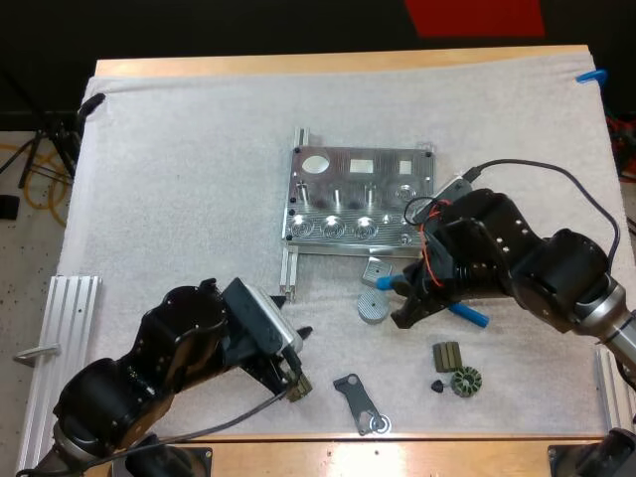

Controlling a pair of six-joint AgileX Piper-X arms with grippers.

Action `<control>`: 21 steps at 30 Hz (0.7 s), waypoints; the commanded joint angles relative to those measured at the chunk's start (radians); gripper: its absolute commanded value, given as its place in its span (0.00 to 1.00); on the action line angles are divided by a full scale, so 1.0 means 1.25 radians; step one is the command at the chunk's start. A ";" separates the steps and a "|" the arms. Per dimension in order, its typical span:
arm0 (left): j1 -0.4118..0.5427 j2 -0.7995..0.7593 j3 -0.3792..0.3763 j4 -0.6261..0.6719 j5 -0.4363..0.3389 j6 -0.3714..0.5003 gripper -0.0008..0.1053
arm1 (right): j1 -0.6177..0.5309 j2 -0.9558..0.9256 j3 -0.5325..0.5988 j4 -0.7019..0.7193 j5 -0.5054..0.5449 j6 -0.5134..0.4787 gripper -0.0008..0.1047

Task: Load cells from right to left

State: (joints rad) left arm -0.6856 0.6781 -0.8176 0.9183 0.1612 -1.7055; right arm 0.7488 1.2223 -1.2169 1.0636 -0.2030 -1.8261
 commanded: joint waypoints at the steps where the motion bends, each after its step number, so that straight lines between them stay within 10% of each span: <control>1: -0.002 -0.004 -0.002 0.004 -0.043 -0.020 0.48 | -0.001 -0.003 -0.015 0.018 0.023 -0.022 0.01; 21: -0.002 0.059 -0.002 0.002 -0.120 -0.075 0.48 | -0.001 0.131 -0.171 0.124 0.183 -0.183 0.01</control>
State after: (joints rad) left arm -0.6856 0.7518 -0.8176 0.9206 0.0375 -1.7797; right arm 0.7488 1.3853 -1.4193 1.2153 0.0234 -2.0356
